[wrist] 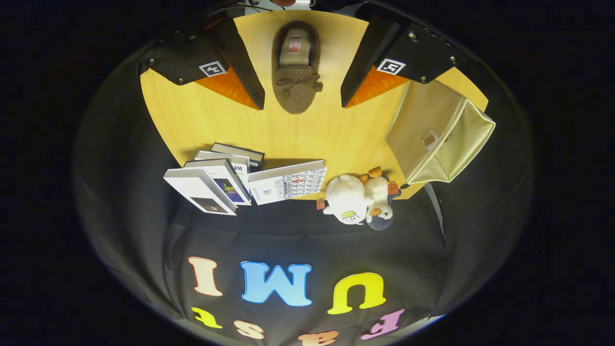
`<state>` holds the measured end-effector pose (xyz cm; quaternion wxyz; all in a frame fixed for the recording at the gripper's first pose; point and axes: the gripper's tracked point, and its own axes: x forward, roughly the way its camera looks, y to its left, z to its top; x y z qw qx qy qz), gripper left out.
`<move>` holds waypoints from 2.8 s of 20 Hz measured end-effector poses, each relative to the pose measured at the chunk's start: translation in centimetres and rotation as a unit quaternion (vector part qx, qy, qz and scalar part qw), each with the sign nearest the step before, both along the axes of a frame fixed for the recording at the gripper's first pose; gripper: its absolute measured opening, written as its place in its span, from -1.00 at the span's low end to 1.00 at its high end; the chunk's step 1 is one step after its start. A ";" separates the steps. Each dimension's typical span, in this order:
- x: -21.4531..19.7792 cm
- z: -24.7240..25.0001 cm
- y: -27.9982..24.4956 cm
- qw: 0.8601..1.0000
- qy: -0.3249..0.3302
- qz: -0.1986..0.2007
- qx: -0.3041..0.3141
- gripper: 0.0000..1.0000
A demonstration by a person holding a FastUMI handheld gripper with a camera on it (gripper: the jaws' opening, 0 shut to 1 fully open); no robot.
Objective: Open the storage box then place both shoes into the box .Put the left shoe in first, then the right shoe, with the right side of both shoes facing outward in a uniform manner.
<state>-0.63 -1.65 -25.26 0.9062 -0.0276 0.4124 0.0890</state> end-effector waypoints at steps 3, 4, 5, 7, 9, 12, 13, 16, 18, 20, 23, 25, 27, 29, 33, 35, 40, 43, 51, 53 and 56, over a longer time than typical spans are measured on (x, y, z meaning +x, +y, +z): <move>-0.7 -1.5 -1.7 1.000 0.013 0.004 -0.010 0.96; -1.0 -2.1 -2.1 1.000 0.018 0.006 -0.010 0.96; -1.2 -2.6 -2.4 1.000 0.024 0.007 -0.011 0.96; -1.8 -3.9 -3.1 0.999 0.036 0.012 -0.014 0.96; -2.5 -5.3 -3.8 0.998 0.049 0.017 -0.019 0.96; -3.5 -7.5 -4.6 0.997 0.073 0.020 -0.023 0.96; -3.7 -8.1 -4.8 0.996 0.080 0.021 -0.026 0.96; -4.4 -10.2 -5.4 0.994 0.098 0.024 -0.033 0.96; -4.7 -11.3 -5.7 0.993 0.111 0.020 -0.034 0.97; -4.8 -12.1 -5.5 0.992 0.121 0.018 -0.032 0.87; -5.0 -12.4 -5.1 0.991 0.127 0.019 -0.026 0.59; -4.9 -12.6 -4.4 0.991 0.133 0.014 -0.012 0.00; -5.1 -12.8 -4.1 0.990 0.140 0.014 -0.015 -0.36; -4.6 -12.4 -4.7 0.991 0.129 0.005 -0.027 -0.62; -4.3 -12.9 -4.4 0.990 0.140 -0.026 -0.008 -1.00; -4.6 -12.2 -3.9 0.988 0.147 -0.044 0.012 -0.99; -3.6 -10.1 -2.2 0.983 0.147 -0.084 0.064 -1.00; -2.6 -8.2 -1.3 0.983 0.138 -0.095 0.080 -1.00; -0.5 -3.7 2.9 0.981 0.114 -0.105 0.115 -0.99; -0.2 -2.7 3.9 0.981 0.108 -0.106 0.118 -0.99; 0.5 -1.3 5.4 0.981 0.101 -0.109 0.126 -0.99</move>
